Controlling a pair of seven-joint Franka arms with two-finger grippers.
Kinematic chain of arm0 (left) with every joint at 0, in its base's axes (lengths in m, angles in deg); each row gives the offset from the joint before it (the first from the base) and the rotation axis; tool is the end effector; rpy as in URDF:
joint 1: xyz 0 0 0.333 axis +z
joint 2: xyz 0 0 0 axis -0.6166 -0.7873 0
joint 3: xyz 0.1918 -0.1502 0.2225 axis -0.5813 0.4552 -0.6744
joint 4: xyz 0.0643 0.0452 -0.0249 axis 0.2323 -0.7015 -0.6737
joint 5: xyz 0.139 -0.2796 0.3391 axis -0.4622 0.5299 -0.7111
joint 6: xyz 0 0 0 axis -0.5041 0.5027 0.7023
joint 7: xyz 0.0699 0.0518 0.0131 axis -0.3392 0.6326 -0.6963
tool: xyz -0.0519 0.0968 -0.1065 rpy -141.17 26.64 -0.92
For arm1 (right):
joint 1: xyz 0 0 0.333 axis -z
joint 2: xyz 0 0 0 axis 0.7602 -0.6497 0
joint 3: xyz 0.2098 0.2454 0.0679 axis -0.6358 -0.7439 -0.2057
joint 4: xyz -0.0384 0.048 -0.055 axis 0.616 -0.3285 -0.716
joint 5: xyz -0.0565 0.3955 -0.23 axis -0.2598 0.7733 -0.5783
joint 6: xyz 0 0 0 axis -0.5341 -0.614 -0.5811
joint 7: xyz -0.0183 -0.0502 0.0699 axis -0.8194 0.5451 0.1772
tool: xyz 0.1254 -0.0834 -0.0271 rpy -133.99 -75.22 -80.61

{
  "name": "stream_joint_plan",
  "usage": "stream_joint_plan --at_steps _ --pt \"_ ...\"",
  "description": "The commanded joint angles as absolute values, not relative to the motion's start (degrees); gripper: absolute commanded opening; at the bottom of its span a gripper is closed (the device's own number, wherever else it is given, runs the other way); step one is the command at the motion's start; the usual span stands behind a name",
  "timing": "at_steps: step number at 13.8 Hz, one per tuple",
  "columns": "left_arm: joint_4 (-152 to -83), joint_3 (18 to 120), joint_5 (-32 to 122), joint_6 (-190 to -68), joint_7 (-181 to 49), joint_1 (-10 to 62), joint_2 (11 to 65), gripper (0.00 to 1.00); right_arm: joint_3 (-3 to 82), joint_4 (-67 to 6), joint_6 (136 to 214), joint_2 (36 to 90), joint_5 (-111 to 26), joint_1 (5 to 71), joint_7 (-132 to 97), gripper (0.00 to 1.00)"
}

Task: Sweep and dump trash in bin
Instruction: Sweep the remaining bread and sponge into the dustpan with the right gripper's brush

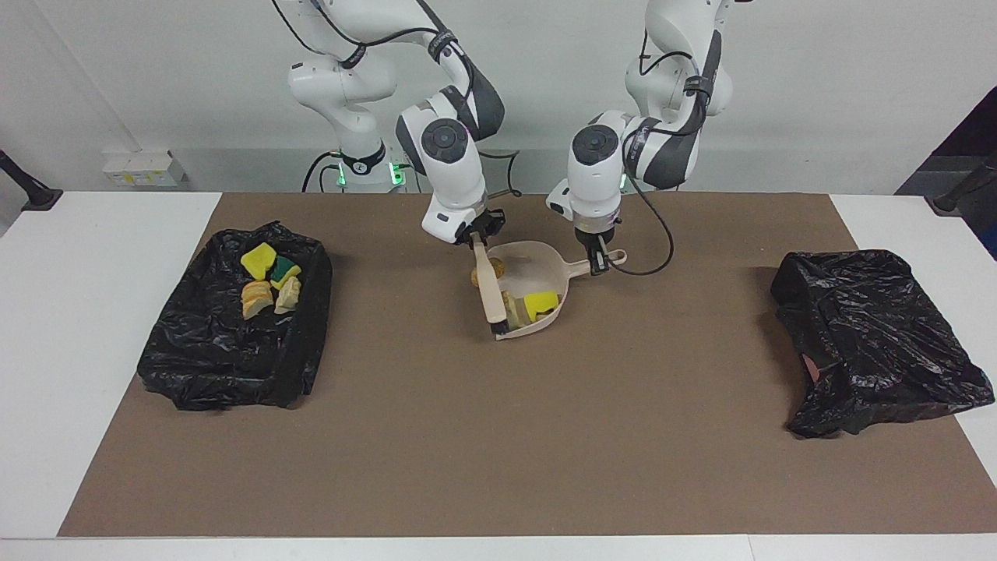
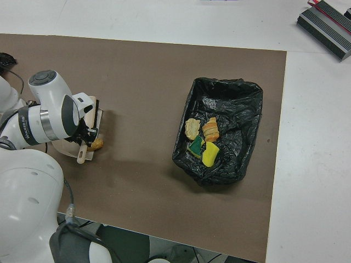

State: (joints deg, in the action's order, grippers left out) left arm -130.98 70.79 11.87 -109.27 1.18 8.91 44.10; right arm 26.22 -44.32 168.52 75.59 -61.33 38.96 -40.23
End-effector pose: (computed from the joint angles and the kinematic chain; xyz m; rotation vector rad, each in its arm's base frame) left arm 0.4910 -0.3177 0.2939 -2.1566 2.1545 0.2254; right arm 0.4960 0.3286 0.3431 -2.9826 -0.3001 0.3407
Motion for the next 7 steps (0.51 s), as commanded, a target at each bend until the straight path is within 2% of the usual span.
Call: stream_joint_plan --at_steps 1,4,6,7 --pt "-133.05 70.95 11.20 -111.00 4.34 9.94 45.31 0.00 28.30 -44.08 160.28 82.24 -63.36 40.08 -41.35 0.00" --pt "-132.70 71.04 11.20 -110.92 5.31 11.26 45.04 0.00 28.22 -45.40 153.15 86.38 -72.31 39.99 -43.63 0.00" --pt "-132.70 71.04 11.28 -110.39 5.22 11.26 45.04 0.00 28.48 -49.60 154.35 87.97 -73.04 40.08 -41.98 0.00" --pt "-132.87 71.04 11.28 -110.39 4.52 11.26 45.04 0.00 28.48 -51.19 157.32 87.19 -73.13 40.25 -39.96 0.00"
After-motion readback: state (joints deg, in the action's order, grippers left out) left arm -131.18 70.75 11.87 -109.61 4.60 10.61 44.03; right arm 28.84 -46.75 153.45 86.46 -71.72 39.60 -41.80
